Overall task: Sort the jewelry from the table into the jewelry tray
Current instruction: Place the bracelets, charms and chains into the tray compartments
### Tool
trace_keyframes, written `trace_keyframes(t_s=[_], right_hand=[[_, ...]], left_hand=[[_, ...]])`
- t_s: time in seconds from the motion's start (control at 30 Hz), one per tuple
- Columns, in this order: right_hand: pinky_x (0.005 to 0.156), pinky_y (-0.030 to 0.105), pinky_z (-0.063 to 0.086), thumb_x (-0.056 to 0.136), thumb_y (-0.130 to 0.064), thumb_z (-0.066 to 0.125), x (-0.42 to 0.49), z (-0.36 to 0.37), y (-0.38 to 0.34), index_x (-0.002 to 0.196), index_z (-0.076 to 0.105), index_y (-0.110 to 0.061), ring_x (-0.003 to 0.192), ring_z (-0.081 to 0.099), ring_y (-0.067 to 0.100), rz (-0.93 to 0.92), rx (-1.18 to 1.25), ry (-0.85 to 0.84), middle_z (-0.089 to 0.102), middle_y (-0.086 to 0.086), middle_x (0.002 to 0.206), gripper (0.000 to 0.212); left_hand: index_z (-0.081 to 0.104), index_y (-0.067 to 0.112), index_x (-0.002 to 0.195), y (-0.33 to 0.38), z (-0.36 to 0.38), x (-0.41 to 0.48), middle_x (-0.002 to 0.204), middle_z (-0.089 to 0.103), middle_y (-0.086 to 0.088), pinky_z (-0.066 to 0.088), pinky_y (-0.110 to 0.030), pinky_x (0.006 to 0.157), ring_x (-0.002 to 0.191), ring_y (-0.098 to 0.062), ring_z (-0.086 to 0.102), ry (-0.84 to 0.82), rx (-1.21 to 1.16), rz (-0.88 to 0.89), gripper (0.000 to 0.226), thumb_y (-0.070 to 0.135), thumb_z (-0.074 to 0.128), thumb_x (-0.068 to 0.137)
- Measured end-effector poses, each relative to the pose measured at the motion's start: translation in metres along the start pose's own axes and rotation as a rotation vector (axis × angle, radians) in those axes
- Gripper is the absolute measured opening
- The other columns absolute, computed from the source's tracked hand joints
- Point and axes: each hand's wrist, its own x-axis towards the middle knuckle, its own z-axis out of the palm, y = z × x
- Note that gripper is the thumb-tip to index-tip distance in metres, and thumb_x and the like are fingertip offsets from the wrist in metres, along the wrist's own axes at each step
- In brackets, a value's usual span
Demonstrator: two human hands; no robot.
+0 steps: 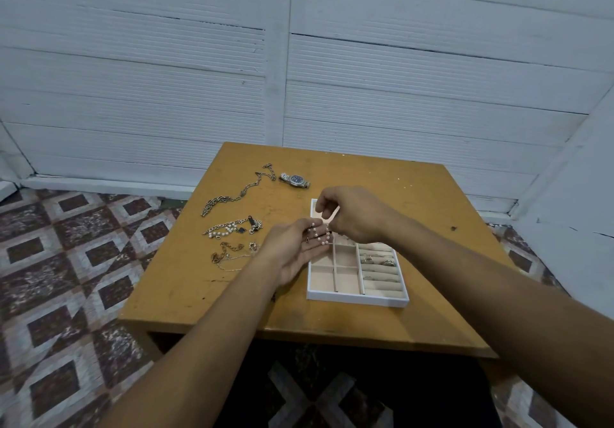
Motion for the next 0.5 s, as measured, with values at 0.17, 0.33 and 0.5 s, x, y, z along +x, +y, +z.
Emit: trace_keyframes(t_s=[0.17,0.33,0.5], right_hand=[[0.063,0.019,0.038,0.086,-0.006,0.062,0.005,0.015,0.003,0.112,0.060,-0.011,0.082,0.055,0.013,0.034,0.015,0.005,0.067,0.001,0.102,0.027],[0.076,0.026,0.047,0.084,-0.003,0.062,0.004,0.021,0.002,0.113,0.059,-0.010,0.086,0.060,0.017,0.067,0.070,-0.010,0.068,0.002,0.101,0.031],[0.071,0.022,0.047,0.083,-0.001,0.059,0.005,0.025,0.003,0.112,0.059,-0.011,0.087,0.060,0.017,0.084,0.096,0.001,0.068,0.003,0.102,0.031]], left_hand=[[0.061,-0.004,0.108,0.003,-0.005,-0.005,0.099,0.064,-0.023,0.053,-0.044,0.092,0.097,-0.034,0.066,-0.028,0.164,-0.030,0.022,0.007,0.046,0.098],[0.059,-0.009,0.110,0.013,-0.011,-0.008,0.097,0.069,-0.024,0.053,-0.045,0.091,0.090,-0.032,0.067,-0.042,0.267,-0.094,0.022,0.002,0.048,0.095],[0.060,-0.005,0.100,0.019,-0.006,-0.013,0.095,0.062,-0.020,0.052,-0.045,0.092,0.089,-0.030,0.062,-0.063,0.320,-0.128,0.014,0.000,0.048,0.095]])
